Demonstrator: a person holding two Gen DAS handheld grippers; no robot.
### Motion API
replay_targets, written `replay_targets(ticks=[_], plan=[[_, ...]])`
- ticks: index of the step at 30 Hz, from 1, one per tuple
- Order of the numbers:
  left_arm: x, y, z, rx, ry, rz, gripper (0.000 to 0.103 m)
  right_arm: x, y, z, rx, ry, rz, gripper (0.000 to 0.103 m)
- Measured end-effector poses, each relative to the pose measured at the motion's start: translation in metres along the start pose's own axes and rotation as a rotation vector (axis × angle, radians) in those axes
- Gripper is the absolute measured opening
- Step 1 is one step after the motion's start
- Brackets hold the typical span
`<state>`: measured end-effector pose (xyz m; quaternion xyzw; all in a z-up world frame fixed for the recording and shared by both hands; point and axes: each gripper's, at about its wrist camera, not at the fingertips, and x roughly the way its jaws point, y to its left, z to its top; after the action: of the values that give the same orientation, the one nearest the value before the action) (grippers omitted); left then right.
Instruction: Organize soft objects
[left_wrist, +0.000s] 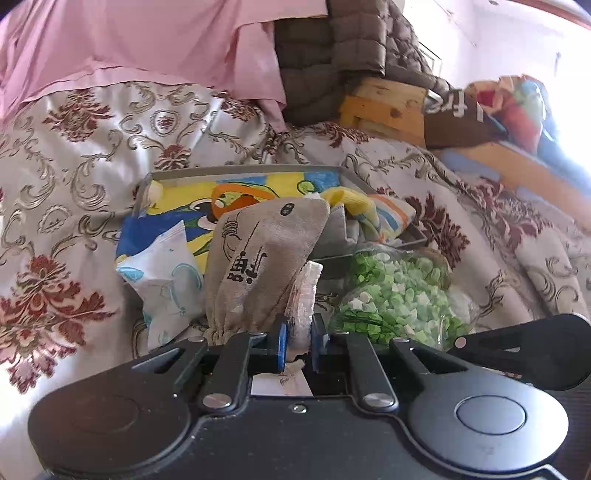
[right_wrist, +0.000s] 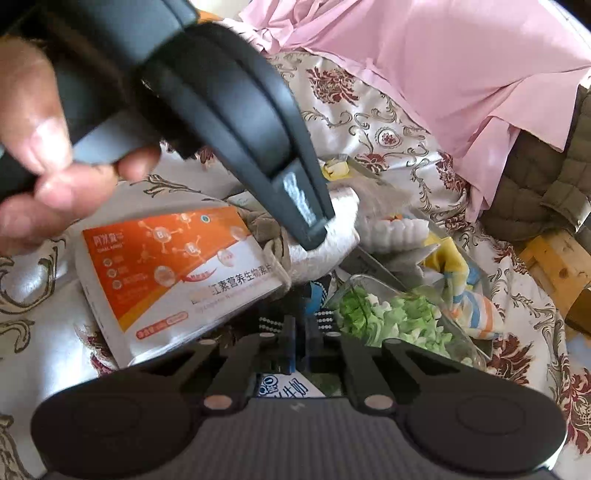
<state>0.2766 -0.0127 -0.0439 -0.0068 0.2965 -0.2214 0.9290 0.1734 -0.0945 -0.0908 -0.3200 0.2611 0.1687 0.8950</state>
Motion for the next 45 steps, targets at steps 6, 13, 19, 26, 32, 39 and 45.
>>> replay_targets(ticks=[6, 13, 19, 26, 32, 39, 45], plan=[[-0.027, 0.003, 0.004, -0.073, -0.030, 0.005, 0.010, -0.019, -0.002, 0.001, -0.004, -0.045, -0.018, 0.003], [-0.060, -0.003, 0.004, -0.122, -0.054, 0.008, 0.010, -0.056, -0.005, -0.009, 0.034, -0.065, -0.047, 0.003], [-0.093, -0.005, -0.008, -0.210, -0.060, 0.016, 0.010, -0.093, -0.019, -0.015, 0.123, -0.111, -0.059, 0.003], [-0.128, 0.001, -0.034, -0.375, -0.012, 0.020, 0.010, -0.114, -0.041, -0.020, 0.254, -0.123, -0.015, 0.003], [-0.132, 0.016, -0.049, -0.470, 0.016, 0.060, 0.011, -0.091, -0.050, -0.026, 0.321, -0.045, 0.010, 0.004], [-0.122, 0.019, -0.049, -0.464, -0.001, 0.066, 0.013, -0.067, -0.054, -0.031, 0.396, 0.021, 0.060, 0.010], [-0.115, 0.019, -0.050, -0.452, 0.006, 0.056, 0.015, -0.062, -0.057, -0.033, 0.436, 0.047, 0.098, 0.046]])
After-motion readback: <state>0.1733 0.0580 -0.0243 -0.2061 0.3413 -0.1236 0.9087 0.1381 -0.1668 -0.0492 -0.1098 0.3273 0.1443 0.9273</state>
